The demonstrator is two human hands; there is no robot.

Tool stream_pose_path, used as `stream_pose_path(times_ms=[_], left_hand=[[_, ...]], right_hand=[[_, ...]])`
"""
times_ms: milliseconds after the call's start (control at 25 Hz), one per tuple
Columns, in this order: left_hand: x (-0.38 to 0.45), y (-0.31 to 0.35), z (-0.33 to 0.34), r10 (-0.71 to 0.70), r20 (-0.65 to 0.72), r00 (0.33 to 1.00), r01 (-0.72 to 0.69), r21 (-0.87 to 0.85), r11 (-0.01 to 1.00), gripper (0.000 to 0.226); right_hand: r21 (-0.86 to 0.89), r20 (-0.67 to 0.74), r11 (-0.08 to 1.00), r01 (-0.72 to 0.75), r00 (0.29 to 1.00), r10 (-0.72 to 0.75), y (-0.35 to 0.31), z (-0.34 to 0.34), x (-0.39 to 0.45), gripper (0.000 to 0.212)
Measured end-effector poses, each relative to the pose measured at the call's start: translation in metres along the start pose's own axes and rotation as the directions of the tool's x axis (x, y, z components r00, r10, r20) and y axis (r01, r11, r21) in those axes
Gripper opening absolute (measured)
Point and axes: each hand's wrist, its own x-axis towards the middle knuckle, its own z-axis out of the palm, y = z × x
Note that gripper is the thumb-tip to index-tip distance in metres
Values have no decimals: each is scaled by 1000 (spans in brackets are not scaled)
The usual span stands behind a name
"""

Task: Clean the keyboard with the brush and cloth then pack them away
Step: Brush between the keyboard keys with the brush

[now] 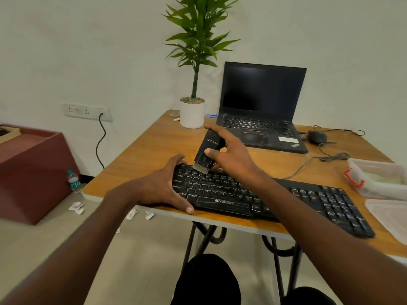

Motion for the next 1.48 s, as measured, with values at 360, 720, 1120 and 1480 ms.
stream_pose_path(times_ms=[360,720,1120,1480], left_hand=[[3,-2,3,-7,-110,994,13,58,998,157],[3,-3,5,-17,-138,990,26,64,998,156],[3,-2,4,-18,-124,992,30,95,995,158],[4,-1,3,-42,-102,994,50,85,995,156]], right_hand=[[-340,187,932,125,980,-63,-11,34,25,84],[-460,307,850,256,945,-118,-25,35,15,79],[-634,291,715,294,948,-131,-29,30,18,71],[-655,191,741,146,981,-24,-23,23,22,66]])
